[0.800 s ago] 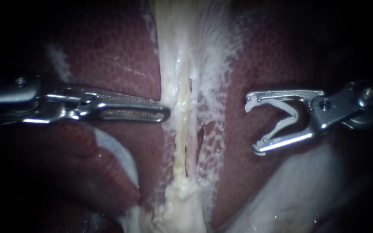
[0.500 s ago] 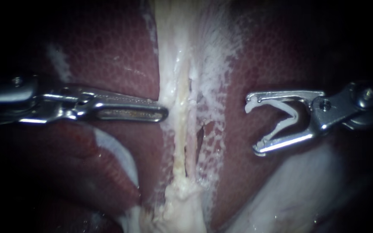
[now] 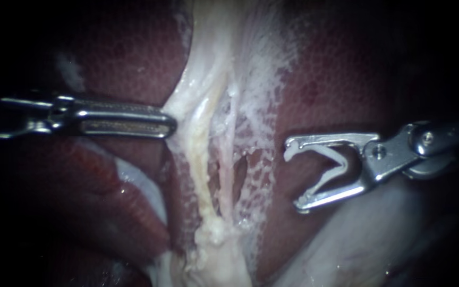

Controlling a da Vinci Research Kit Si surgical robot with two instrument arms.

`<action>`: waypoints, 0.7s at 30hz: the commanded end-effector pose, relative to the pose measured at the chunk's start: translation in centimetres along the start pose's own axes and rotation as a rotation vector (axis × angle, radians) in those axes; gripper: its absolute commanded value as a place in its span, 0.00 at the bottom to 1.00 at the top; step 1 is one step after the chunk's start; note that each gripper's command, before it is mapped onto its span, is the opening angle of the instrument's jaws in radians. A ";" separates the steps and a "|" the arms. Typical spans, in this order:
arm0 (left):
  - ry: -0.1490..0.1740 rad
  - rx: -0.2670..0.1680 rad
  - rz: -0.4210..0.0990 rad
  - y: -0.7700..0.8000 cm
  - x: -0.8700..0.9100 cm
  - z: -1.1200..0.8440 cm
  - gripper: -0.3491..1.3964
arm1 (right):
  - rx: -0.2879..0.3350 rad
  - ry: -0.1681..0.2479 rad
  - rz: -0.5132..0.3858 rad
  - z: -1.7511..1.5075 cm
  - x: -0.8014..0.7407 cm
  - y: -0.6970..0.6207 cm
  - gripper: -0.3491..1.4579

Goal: Clipping first clip left tube

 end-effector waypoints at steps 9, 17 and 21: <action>-0.011 -0.009 0.006 -0.13 -0.09 -0.05 0.00 | 0.031 0.000 0.032 0.47 -0.20 -0.08 0.52; -0.011 -0.010 0.005 -0.15 -0.09 -0.04 0.00 | 0.051 -0.014 0.054 0.90 -0.38 -0.11 0.52; -0.011 -0.011 0.005 -0.17 -0.10 -0.05 0.00 | 0.045 -0.024 0.058 1.09 -0.48 -0.10 0.52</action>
